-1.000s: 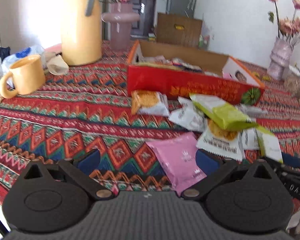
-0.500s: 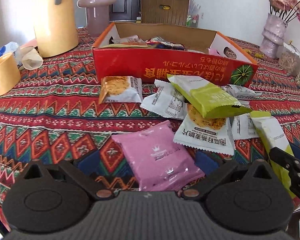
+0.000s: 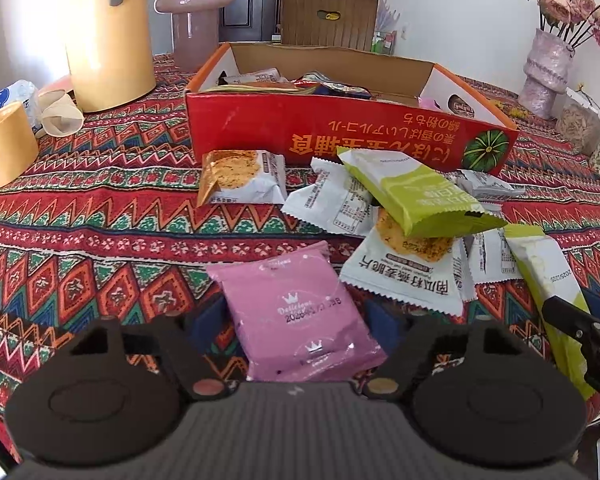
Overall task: Organize snacks
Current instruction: 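Grasp the pink packet with the left tool while the right tool grasps a green-and-white bar, then carry both held packets over the cardboard box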
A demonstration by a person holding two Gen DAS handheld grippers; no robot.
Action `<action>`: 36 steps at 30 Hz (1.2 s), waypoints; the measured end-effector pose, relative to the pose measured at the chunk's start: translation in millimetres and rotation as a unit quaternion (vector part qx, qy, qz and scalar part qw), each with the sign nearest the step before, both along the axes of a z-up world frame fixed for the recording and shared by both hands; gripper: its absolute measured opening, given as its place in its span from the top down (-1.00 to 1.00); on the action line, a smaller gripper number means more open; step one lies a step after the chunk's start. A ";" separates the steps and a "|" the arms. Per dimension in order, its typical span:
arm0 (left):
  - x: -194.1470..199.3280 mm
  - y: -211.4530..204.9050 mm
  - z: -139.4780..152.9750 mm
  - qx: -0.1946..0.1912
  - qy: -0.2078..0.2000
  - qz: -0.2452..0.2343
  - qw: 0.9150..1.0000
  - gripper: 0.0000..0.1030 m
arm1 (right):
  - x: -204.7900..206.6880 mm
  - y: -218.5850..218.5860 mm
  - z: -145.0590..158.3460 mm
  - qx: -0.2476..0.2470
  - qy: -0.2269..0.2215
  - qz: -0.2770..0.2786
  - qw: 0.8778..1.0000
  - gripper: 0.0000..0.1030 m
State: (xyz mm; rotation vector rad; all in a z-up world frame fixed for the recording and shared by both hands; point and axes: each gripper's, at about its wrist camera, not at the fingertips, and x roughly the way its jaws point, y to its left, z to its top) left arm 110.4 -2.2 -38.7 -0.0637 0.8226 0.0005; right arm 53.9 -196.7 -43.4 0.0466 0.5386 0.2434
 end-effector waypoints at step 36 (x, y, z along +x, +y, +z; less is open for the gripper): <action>-29.3 19.6 30.4 0.007 -0.066 0.005 0.998 -0.22 | -1.1 -2.7 18.0 0.000 -0.031 0.000 1.000 0.29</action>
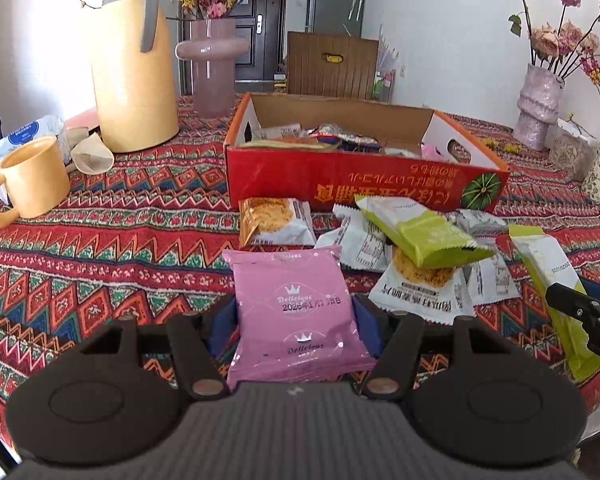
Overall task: Organize snacks
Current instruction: 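Carry both held packets over the cardboard box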
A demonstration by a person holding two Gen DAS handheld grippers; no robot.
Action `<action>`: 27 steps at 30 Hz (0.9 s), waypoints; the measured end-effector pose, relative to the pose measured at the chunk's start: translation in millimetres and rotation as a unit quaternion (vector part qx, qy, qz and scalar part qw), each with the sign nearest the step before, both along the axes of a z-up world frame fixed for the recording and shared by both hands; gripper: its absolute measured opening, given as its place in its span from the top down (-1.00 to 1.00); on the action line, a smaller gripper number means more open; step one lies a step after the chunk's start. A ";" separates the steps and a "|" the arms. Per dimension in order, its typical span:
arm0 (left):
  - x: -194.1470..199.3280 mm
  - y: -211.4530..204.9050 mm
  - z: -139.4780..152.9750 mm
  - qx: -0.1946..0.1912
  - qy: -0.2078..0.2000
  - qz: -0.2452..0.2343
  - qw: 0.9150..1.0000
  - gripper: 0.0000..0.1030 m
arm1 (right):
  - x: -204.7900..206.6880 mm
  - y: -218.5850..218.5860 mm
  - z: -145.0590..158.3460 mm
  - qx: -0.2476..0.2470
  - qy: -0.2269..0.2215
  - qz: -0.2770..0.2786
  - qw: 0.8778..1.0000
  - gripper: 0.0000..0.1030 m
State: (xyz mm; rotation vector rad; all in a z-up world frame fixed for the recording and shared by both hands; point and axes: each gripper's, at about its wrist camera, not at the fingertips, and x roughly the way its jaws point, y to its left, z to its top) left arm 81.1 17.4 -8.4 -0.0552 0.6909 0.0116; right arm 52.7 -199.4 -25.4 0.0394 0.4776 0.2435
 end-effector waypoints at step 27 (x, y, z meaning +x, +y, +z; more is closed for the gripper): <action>56.2 -15.7 49.9 0.011 -0.073 -0.015 0.997 -0.23 | 61.6 10.9 44.0 -0.017 -0.069 0.001 0.997 0.29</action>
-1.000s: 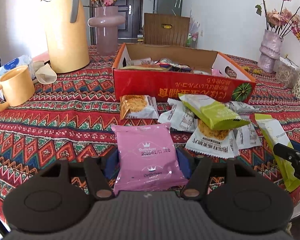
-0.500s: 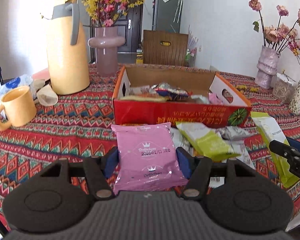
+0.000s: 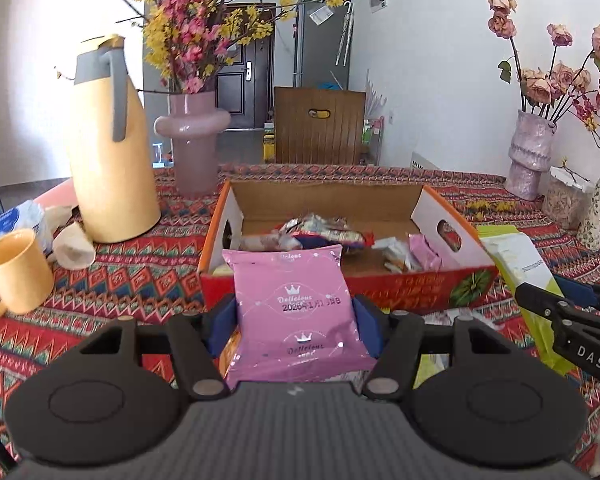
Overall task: Organize snacks
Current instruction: 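Carry both held packets over the cardboard box, then open both tools to drop the packets into the box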
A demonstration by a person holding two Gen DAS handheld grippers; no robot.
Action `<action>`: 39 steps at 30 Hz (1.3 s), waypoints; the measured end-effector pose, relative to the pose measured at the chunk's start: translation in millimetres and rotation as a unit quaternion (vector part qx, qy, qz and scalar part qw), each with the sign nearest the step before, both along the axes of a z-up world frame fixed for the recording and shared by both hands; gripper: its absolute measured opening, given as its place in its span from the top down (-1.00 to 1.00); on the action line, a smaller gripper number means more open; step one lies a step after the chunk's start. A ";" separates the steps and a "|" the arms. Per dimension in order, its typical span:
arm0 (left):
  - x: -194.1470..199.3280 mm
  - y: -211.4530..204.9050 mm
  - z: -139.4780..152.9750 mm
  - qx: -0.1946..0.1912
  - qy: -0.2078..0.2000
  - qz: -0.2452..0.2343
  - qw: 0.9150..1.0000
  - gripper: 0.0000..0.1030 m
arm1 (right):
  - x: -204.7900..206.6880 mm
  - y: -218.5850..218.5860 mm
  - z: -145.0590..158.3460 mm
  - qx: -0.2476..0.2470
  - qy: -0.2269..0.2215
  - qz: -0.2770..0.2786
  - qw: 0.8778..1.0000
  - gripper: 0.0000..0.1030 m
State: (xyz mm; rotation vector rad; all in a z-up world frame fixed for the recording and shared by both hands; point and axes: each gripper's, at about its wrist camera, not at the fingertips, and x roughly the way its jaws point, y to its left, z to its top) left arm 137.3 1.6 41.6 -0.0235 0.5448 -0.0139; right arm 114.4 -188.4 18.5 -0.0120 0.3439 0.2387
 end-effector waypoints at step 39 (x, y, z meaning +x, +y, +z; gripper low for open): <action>160.7 3.0 -0.9 -0.008 -0.020 0.042 0.999 -0.23 | 177.5 28.6 8.6 0.011 0.018 0.004 1.000 0.29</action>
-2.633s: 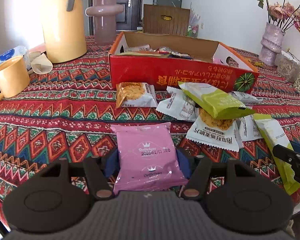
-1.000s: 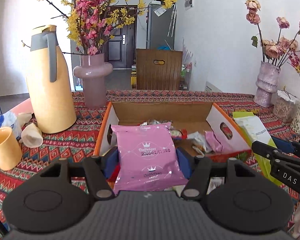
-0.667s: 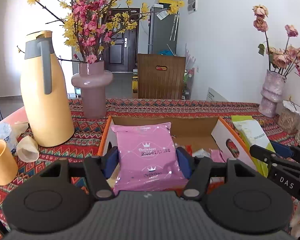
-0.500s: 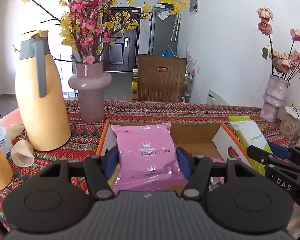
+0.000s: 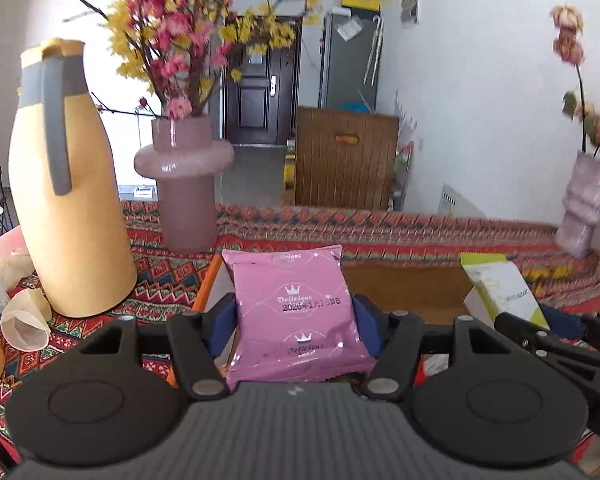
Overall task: Organize snacks
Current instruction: 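Open both tools to drop the packets into the box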
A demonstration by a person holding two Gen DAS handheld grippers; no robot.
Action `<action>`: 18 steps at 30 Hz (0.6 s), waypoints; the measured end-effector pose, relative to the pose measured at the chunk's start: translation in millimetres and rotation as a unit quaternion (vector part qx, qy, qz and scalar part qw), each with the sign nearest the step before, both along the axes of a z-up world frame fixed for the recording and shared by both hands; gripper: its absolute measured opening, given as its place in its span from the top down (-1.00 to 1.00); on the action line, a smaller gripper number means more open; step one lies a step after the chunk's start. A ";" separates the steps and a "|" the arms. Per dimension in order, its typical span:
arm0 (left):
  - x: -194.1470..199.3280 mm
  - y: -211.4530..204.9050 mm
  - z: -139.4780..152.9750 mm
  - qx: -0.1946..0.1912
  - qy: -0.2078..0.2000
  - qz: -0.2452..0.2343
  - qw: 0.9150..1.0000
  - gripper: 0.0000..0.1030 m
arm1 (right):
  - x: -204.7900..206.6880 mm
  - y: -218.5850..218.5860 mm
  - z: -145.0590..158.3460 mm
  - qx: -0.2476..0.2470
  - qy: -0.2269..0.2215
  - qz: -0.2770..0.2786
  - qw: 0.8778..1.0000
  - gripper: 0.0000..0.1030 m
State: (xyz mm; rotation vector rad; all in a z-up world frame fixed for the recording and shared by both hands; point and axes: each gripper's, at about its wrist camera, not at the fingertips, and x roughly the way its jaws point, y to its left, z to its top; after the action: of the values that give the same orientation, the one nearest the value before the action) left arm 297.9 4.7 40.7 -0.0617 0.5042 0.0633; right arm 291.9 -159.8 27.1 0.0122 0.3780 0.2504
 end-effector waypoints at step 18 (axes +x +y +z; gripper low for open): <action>-3.3 5.6 -10.6 -0.006 -0.014 0.007 1.000 -0.93 | 3.9 5.0 -20.4 -0.002 0.020 -0.003 1.000 -0.41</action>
State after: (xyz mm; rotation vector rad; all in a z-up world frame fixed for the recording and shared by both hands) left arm 294.7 10.3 30.1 -0.0776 0.4764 0.0738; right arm 295.9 -154.8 6.8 0.0140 0.4182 0.2446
